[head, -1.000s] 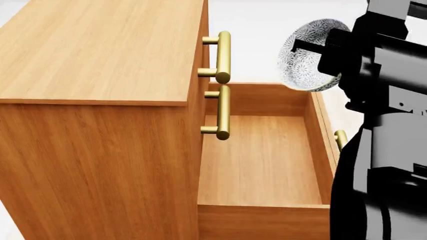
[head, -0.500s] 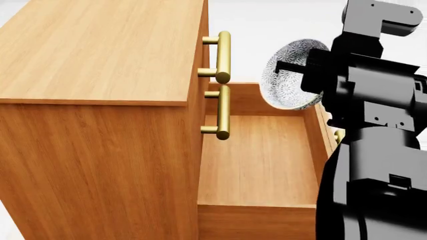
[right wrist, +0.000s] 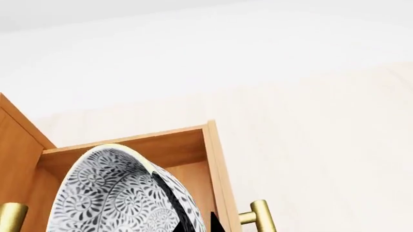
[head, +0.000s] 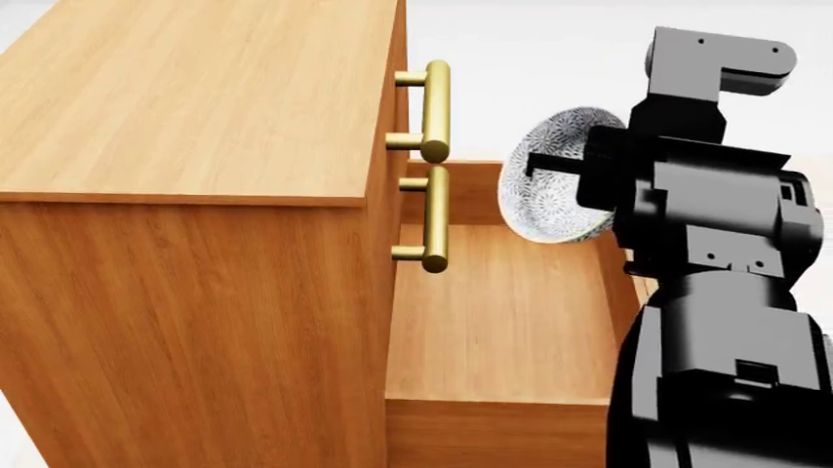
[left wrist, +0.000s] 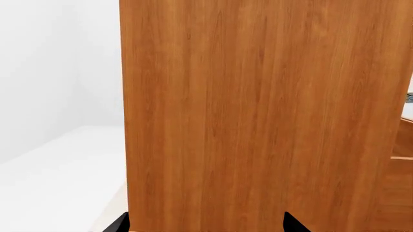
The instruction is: Put the bowl in the bottom drawer of the cabinet and close it.
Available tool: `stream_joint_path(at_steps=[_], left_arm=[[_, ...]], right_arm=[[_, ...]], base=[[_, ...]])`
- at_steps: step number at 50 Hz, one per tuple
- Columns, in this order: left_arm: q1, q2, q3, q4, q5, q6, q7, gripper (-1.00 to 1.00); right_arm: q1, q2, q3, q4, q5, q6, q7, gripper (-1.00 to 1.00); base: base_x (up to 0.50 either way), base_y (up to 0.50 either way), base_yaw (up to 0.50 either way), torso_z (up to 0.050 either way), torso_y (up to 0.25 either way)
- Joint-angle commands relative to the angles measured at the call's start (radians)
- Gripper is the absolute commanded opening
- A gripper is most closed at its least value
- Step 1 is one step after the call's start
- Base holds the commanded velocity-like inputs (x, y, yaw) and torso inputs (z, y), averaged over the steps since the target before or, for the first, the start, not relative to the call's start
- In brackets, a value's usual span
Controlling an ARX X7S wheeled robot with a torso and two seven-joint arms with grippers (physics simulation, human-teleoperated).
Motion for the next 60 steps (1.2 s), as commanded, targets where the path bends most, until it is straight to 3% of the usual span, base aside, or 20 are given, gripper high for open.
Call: stream_joint_path(at_steps=[1, 15, 24, 34, 60], left_arm=[[0.0, -0.013, 0.001, 0.052, -0.003, -0.046, -0.014, 1.0], [-0.006, 0.002, 0.008, -0.022, 0.01, 0.018, -0.002, 1.0], [0.001, -0.019, 0.003, 0.053, -0.004, -0.038, -0.02, 1.0], [-0.003, -0.004, 0.009, -0.022, 0.005, 0.026, -0.004, 1.0], [-0.004, -0.012, 0.013, 0.006, 0.012, 0.0, -0.02, 1.0]], right_arm=[[-0.009, -0.008, -0.027, 0.0, -0.003, 0.001, -0.017, -1.0], [-0.017, -0.015, -0.022, 0.0, 0.006, 0.003, -0.024, -1.0], [-0.031, -0.019, -0.033, 0.0, 0.001, -0.002, -0.031, -1.0], [-0.043, -0.028, -0.05, 0.0, 0.003, -0.002, -0.041, -1.0], [-0.084, -0.037, -0.086, 0.0, 0.005, 0.0, -0.075, -1.0]], base=[[0.0, 0.0, 0.0, 0.0, 0.0], [0.0, 0.0, 0.0, 0.0, 0.001], [0.0, 0.0, 0.0, 0.0, 0.0], [0.0, 0.0, 0.0, 0.0, 0.0], [0.0, 0.0, 0.0, 0.0, 0.0]])
